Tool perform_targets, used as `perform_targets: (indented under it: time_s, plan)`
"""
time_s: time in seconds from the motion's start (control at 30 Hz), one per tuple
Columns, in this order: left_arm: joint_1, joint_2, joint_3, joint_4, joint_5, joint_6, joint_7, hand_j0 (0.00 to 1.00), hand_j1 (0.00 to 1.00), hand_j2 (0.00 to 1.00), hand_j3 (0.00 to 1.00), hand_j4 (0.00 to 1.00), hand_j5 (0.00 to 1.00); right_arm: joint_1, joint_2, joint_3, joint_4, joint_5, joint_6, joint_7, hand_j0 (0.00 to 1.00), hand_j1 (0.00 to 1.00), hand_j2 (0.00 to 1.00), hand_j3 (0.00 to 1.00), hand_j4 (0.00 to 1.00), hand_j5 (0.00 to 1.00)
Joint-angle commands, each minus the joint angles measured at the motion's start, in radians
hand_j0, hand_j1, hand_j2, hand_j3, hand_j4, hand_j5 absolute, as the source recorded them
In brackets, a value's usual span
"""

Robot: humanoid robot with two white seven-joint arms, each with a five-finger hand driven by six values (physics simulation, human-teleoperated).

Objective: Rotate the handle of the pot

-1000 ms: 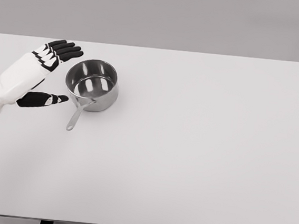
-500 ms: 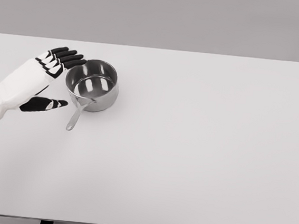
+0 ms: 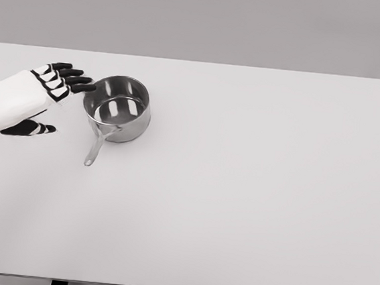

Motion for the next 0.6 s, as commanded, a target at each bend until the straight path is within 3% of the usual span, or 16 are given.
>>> perform_targets:
  time_s: [0.0, 0.23, 0.47, 0.57]
  plan:
    - [0.000, 0.071, -0.001, 0.000, -0.079, 0.001, 0.000, 1.00, 1.00, 1.00, 1.00, 1.00, 1.00, 0.000, 0.000, 0.001, 0.000, 0.000, 0.000, 0.000, 1.00, 1.00, 1.00, 1.00, 1.00, 1.00]
    - [0.011, 0.088, -0.007, 0.000, -0.244, 0.001, -0.001, 1.00, 1.00, 1.00, 1.00, 1.00, 1.00, 0.000, 0.000, -0.001, 0.000, 0.000, 0.000, 0.000, 1.00, 1.00, 1.00, 1.00, 1.00, 1.00]
    - [0.031, 0.126, -0.030, 0.000, -0.238, 0.001, -0.001, 1.00, 1.00, 1.00, 1.00, 1.00, 1.00, 0.000, 0.000, -0.001, 0.000, 0.000, 0.000, 0.000, 1.00, 1.00, 1.00, 1.00, 1.00, 1.00]
    - [-0.034, 0.091, -0.066, 0.000, -0.227, 0.001, 0.000, 1.00, 1.00, 1.00, 1.00, 1.00, 1.00, 0.000, 0.000, 0.001, 0.000, 0.000, 0.000, 0.000, 1.00, 1.00, 1.00, 1.00, 1.00, 1.00]
